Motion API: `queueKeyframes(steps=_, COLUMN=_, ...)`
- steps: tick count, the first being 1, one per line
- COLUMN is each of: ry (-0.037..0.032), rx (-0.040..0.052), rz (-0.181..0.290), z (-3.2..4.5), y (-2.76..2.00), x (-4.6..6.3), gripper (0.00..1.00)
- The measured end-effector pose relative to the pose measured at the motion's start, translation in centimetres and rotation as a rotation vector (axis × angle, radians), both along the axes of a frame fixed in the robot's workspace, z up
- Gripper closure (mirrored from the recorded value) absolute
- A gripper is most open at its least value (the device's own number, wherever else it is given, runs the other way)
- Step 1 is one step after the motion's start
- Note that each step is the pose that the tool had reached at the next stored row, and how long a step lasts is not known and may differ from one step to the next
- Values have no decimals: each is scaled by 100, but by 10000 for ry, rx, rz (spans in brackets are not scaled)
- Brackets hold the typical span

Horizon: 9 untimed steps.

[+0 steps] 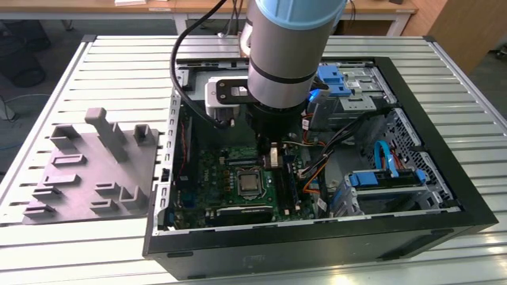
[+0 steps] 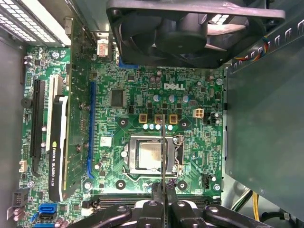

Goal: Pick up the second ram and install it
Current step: 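Insert the second ram into the second slot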

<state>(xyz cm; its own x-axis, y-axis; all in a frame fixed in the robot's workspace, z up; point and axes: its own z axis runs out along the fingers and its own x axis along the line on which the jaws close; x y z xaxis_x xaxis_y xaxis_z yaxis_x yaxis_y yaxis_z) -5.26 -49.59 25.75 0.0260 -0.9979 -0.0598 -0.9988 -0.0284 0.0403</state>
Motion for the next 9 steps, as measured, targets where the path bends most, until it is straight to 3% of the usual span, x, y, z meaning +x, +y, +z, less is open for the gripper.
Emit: queueKeyframes(steps=9, ry=-1, rx=0, rz=511, z=0, y=0, x=0, gripper=86)
